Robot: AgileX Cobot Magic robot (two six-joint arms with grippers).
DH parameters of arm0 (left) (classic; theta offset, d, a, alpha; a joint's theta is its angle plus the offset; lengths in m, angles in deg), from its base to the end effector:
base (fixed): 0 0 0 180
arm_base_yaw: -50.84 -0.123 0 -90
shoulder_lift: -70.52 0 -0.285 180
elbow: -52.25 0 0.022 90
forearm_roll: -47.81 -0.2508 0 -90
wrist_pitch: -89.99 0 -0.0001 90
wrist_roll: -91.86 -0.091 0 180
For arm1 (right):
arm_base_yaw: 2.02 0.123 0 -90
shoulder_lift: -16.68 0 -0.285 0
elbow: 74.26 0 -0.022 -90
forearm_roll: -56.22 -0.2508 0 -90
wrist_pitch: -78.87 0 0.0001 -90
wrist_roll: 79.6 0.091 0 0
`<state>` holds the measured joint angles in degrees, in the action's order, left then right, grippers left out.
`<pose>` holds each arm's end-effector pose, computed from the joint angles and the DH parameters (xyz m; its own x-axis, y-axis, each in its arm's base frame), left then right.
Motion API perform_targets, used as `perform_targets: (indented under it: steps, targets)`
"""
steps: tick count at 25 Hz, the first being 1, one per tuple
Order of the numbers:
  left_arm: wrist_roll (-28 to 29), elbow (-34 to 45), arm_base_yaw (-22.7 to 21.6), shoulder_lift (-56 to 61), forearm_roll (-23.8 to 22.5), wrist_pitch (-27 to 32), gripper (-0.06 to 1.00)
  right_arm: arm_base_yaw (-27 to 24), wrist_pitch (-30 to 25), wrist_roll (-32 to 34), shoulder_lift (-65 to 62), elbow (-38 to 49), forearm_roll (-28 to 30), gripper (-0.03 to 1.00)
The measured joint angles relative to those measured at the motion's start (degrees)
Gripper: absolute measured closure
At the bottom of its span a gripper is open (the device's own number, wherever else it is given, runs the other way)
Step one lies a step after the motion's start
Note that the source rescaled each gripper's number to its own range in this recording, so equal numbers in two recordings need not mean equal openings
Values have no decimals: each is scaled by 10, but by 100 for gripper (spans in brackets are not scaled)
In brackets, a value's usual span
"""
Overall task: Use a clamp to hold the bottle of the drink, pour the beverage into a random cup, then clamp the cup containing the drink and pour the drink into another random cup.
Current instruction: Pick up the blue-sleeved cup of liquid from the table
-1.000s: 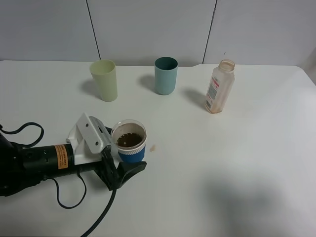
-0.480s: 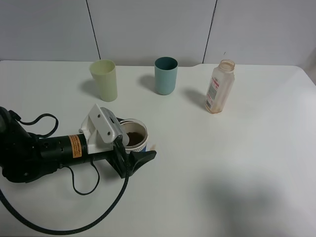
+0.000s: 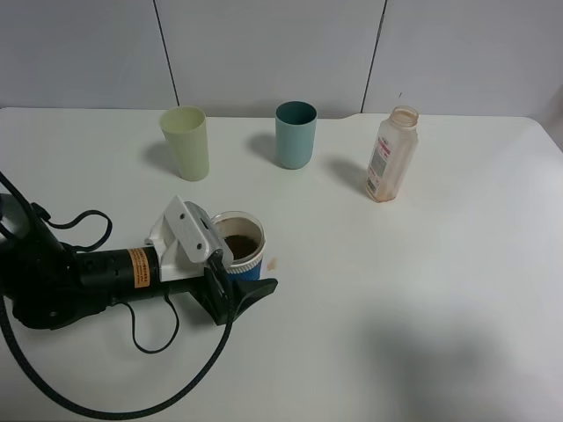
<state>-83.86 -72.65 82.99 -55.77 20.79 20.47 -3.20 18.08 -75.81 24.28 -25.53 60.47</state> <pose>0.1993 -0.1710 0.0677 -0.2620 0.2734 -0.9255 0.8414 0.5345 -0.0803 -0.0053 -0.0058 0.2767 -0.4522 0.0392 -0.8911 0.0917 0.9958 -0.0028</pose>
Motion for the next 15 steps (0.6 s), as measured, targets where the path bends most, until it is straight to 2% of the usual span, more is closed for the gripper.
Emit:
perform_targets:
  steps: [6,9,12,15]
  targets:
    - [2,-15,0,-4,-2,0,-4,0,0,0,0,0,0,-3]
    - [2,-18,0,-5,-2,0,2,0,0,0,0,0,0,-3]
    - [2,-18,0,-7,-2,0,19,0,0,0,0,0,0,-3]
    - [2,-18,0,-10,-3,0,53,0,0,0,0,0,0,-3]
